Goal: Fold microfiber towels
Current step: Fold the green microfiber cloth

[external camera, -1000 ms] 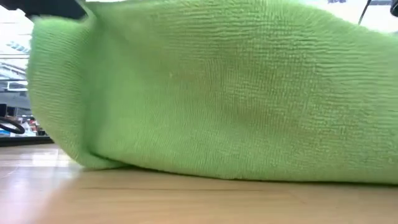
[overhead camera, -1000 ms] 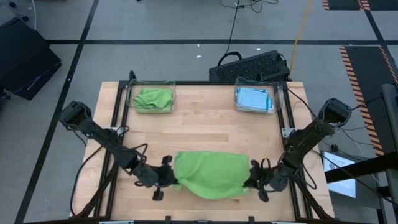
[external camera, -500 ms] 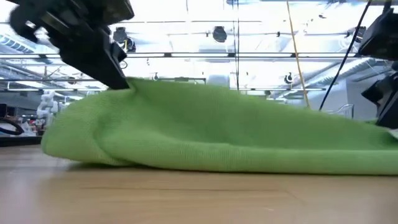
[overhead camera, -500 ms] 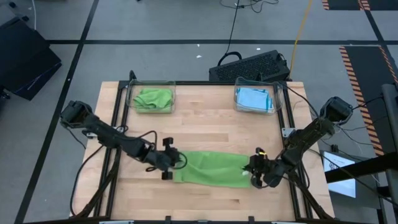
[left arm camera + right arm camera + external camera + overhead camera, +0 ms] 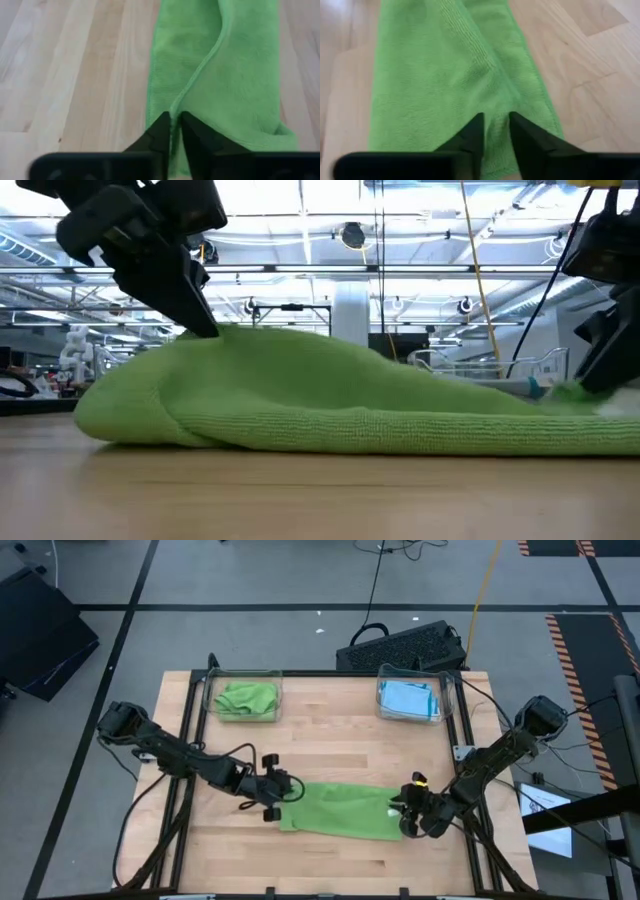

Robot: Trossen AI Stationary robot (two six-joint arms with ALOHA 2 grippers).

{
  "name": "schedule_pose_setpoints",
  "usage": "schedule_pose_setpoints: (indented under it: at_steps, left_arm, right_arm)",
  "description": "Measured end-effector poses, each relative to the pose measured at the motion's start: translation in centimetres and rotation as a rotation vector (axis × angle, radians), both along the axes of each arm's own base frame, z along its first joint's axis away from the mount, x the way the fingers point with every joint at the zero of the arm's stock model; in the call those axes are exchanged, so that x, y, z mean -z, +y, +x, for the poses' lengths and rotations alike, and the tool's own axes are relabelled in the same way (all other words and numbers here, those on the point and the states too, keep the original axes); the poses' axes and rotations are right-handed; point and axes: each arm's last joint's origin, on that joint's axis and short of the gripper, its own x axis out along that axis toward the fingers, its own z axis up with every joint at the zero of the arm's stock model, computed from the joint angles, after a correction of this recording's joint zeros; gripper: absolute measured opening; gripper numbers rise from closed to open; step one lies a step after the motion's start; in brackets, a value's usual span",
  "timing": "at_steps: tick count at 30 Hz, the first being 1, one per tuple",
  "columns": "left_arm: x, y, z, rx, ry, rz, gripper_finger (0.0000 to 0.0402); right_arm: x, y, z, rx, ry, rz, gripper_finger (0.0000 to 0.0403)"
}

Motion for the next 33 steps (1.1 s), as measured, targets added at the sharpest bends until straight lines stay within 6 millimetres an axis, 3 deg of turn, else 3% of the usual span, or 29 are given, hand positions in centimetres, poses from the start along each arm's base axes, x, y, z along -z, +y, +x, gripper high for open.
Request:
schedule_pose_setpoints:
  at_steps: [7, 11, 18, 25, 33]
  left_arm:
    - [-0.1, 0.1, 0.1, -0.045, -0.019, -0.001, 0.0145]
    - [-0.5, 0.3, -0.1, -0.106, -0.049, -0.017, 0.0181]
    - [-0.6, -0.6, -1.0, -0.167, -0.021, -0.091, 0.0190]
    - [0.0, -1.3, -1.3, -0.244, -0.020, -0.103, 0.0189]
    - [1.5, -1.3, -1.4, -0.291, -0.026, -0.109, 0.0189]
  right_arm:
    - [0.1, -0.9, -0.1, 0.081, 0.040, 0.001, 0.0192]
    - [-0.6, -1.6, -0.5, 0.133, 0.038, 0.034, 0.0224]
    - [-1.9, -0.4, -0.9, 0.018, -0.027, 0.107, 0.0217]
    - [-0.7, -0.1, -0.9, -0.103, 0.037, -0.056, 0.0197]
    - [0.6, -0.3, -0.5, -0.113, 0.100, -0.133, 0.0179]
